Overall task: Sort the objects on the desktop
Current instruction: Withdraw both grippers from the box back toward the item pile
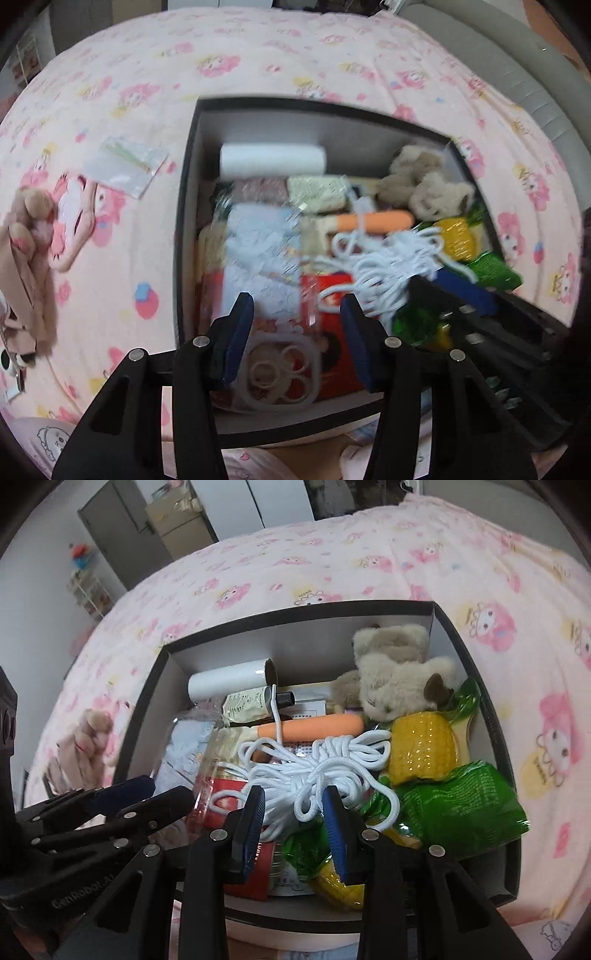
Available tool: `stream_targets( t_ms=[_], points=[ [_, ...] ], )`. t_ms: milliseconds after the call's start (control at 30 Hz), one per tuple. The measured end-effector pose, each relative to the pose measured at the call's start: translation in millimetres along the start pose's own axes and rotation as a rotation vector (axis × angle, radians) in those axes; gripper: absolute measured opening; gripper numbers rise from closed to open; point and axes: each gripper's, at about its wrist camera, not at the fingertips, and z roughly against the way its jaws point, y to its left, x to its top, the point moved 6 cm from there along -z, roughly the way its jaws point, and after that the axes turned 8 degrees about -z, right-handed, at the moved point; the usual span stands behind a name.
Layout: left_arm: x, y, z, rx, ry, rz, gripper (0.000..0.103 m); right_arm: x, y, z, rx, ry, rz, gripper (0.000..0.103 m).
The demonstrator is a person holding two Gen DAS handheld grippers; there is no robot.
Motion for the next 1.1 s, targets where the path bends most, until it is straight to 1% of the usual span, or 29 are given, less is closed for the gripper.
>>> stream_targets(
  t_ms=[67,167,233,300,367,400,467,500,533,600,633,700,767,833,867,900,933,1000,1100],
  points=[
    [-3,-4,0,-0.023,0.010,0.003,0.048,1,-3,2,-0.012,-0.012,-0.008,0.029],
    [-5,-16,10,-0.111,-0.036,-0.011,0.048,5,-8,11,-0.030,-0.054,-0.029,0.029],
    [-10,-22,13,-0.124,-0.050,-0.031,0.049,7,-9,19,-0.008,-0.089,-0.039,0.031],
    [-9,-27,7,-0.098,-0.029,-0.058,0.049,9,-7,25,0.014,-0.108,-0.051,0.036],
    [-8,-28,-4,-0.045,0.004,-0.066,0.049,9,-6,23,0.012,-0.100,-0.058,0.040],
    [-6,-27,-7,0.005,0.007,-0.071,0.049,8,-6,20,0.002,-0.089,-0.058,0.040],
    [-3,-18,-9,0.137,0.010,-0.057,0.049,6,-8,15,-0.020,-0.067,-0.057,0.040],
    [-1,-14,-9,0.152,0.011,-0.040,0.049,6,-8,14,-0.029,-0.066,-0.055,0.040],
    [-1,-10,-8,0.131,0.008,-0.013,0.048,6,-8,14,-0.034,-0.069,-0.054,0.040],
    [0,-7,1,0.042,-0.023,0.027,0.048,5,-9,14,-0.031,-0.074,-0.059,0.040],
    [0,-8,8,-0.010,-0.049,0.032,0.049,6,-9,14,-0.027,-0.076,-0.062,0.040],
    [-3,-13,26,-0.075,-0.106,0.025,0.050,7,-9,14,-0.024,-0.083,-0.067,0.040],
    [-7,-18,45,-0.117,-0.156,0.012,0.052,7,-9,17,-0.034,-0.093,-0.068,0.040],
    [-10,-23,62,-0.142,-0.198,-0.004,0.059,6,-6,24,-0.037,-0.110,-0.065,0.040],
    [-13,-24,73,-0.147,-0.220,-0.010,0.060,4,-2,30,-0.026,-0.120,-0.062,0.040],
    [-14,-26,80,-0.148,-0.231,-0.013,0.061,3,3,37,-0.012,-0.126,-0.055,0.041],
    [-16,-26,88,-0.148,-0.240,-0.014,0.061,1,8,44,0.002,-0.129,-0.041,0.045],
    [-23,-19,102,-0.155,-0.251,-0.014,0.061,-4,21,60,0.015,-0.153,-0.013,0.050],
    [-33,-4,120,-0.166,-0.271,-0.005,0.061,-13,39,76,0.035,-0.177,0.018,0.050]
  ],
)
